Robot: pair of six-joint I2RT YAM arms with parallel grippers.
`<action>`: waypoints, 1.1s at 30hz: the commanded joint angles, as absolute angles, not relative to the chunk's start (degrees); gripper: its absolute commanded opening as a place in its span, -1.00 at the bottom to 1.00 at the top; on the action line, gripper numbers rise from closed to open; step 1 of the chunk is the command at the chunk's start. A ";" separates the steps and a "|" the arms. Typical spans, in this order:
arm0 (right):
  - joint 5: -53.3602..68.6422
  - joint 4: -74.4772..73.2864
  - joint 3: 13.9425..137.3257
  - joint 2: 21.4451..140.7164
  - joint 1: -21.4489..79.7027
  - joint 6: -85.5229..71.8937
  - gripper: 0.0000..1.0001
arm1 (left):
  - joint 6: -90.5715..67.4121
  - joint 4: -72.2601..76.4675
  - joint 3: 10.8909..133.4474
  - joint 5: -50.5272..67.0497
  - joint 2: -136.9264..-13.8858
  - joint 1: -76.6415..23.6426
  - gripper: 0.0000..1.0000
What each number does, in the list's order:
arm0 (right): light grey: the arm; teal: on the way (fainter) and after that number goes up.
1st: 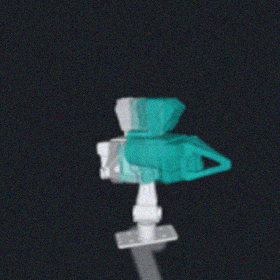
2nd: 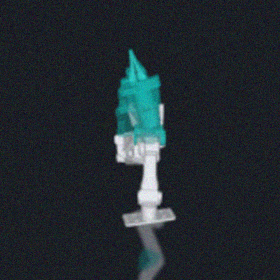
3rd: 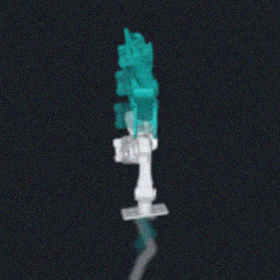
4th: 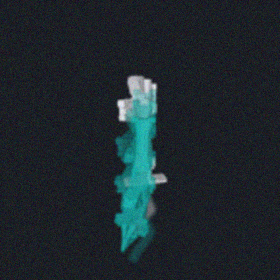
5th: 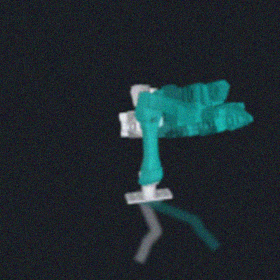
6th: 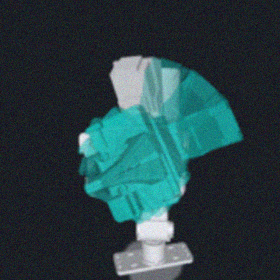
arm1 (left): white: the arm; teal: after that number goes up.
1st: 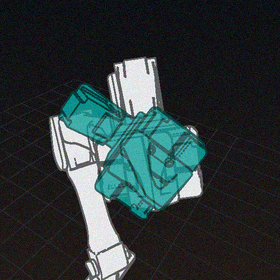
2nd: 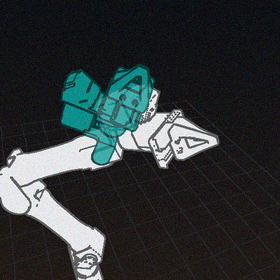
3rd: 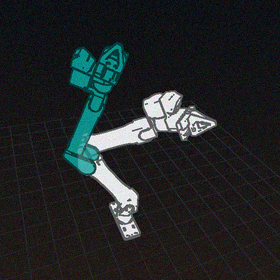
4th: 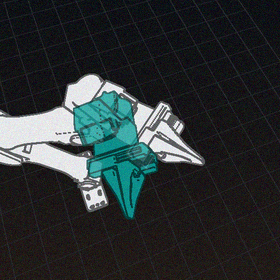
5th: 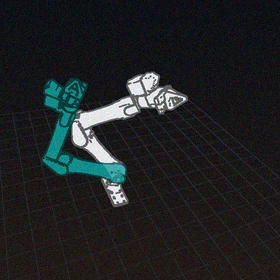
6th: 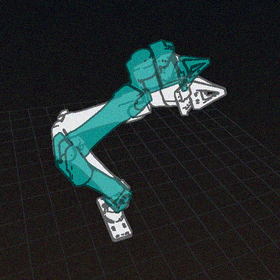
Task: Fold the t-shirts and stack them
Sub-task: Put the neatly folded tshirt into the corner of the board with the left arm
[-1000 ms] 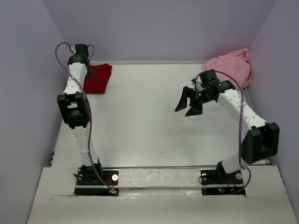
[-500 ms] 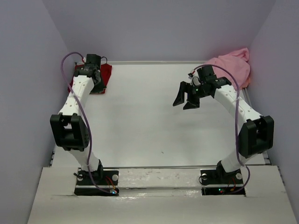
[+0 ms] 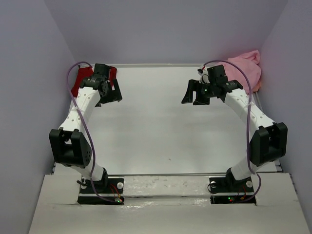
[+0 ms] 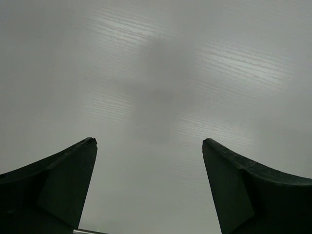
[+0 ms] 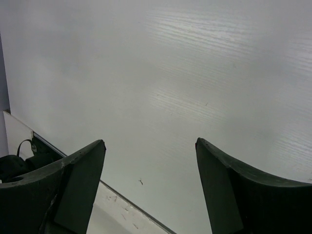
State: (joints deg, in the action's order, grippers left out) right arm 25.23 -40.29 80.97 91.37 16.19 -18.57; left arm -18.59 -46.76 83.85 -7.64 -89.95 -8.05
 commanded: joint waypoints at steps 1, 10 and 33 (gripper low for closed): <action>23.30 -35.68 83.76 88.42 15.91 -17.67 0.61 | -18.11 -44.74 83.32 -7.29 -86.40 -8.17 0.98; 22.68 -35.68 83.76 88.59 15.91 -17.49 0.60 | -16.61 -43.07 82.01 -6.07 -87.54 -8.09 0.98; 23.81 -34.28 81.74 85.61 15.91 -16.00 0.54 | -16.35 -45.26 85.08 -11.69 -86.48 -8.17 0.98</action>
State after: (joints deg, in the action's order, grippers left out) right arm 23.31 -38.04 81.69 88.73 16.19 -17.43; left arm -16.67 -44.07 82.91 -10.22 -88.99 -8.05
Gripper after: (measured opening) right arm 0.783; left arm 0.989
